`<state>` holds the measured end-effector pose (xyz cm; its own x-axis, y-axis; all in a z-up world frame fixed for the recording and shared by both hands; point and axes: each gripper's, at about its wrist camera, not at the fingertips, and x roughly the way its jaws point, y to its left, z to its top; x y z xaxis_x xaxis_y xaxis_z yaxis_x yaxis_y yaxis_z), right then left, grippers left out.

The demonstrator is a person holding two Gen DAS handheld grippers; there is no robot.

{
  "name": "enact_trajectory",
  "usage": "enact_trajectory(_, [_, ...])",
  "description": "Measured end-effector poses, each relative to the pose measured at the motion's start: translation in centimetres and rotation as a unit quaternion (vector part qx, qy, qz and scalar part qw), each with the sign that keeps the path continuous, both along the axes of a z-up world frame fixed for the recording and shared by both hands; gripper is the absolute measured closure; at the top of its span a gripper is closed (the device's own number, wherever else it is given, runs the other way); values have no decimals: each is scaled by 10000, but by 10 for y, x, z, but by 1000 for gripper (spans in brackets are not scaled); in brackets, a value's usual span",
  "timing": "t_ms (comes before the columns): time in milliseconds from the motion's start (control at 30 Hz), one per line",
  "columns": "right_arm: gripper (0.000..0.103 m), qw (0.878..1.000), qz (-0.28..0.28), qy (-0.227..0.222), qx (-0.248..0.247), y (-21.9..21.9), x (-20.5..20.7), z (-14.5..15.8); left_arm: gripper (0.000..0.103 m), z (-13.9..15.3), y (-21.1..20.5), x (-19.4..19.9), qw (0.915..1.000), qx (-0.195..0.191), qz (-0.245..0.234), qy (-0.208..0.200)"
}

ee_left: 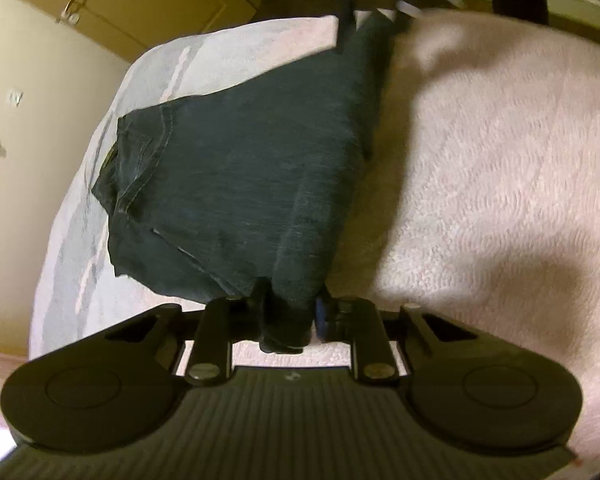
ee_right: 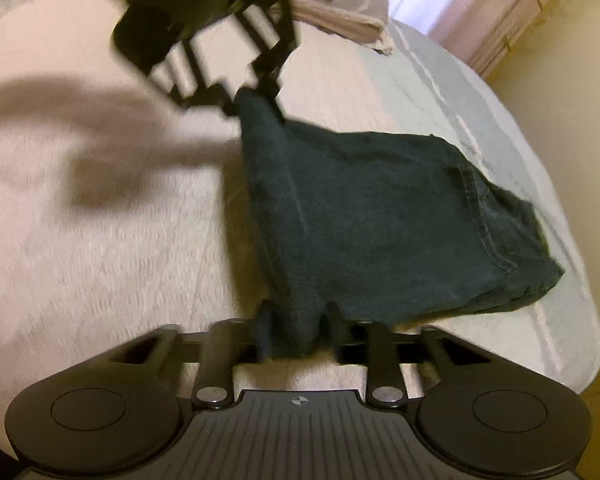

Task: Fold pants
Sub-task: 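Grasp the folded jeans edge with the right gripper while the left gripper grasps the other edge, then lift the jeans with both grippers and fold them over onto the bed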

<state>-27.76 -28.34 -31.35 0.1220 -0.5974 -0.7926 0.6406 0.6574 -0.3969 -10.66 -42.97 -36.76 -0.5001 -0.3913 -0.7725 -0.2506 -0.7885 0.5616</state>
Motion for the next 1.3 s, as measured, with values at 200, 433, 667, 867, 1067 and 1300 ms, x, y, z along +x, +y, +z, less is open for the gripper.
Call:
enact_trajectory(200, [39,9976,203,220,-621,10,19,-13,88,30,-24,-8,9948,877,490,185])
enact_trajectory(433, [85,9916,482,819,-873,-9,20,-31,89,49,-40,-13,9898,1275,622,163])
enact_trajectory(667, [92,9976,411,281,-472,-14,16,31,92,77,-33,-5,9882,1347,693,237])
enact_trajectory(867, [92,9985,514,68,-193,11,31,75,92,116,-5,18,9862,1368,888,272])
enact_trajectory(1067, [92,9951,854,-235,447,45,37,108,92,133,42,43,9786,1724,1112,173])
enact_trajectory(1300, [92,9890,842,-716,981,25,12,159,92,175,40,31,9697,2096,1256,28])
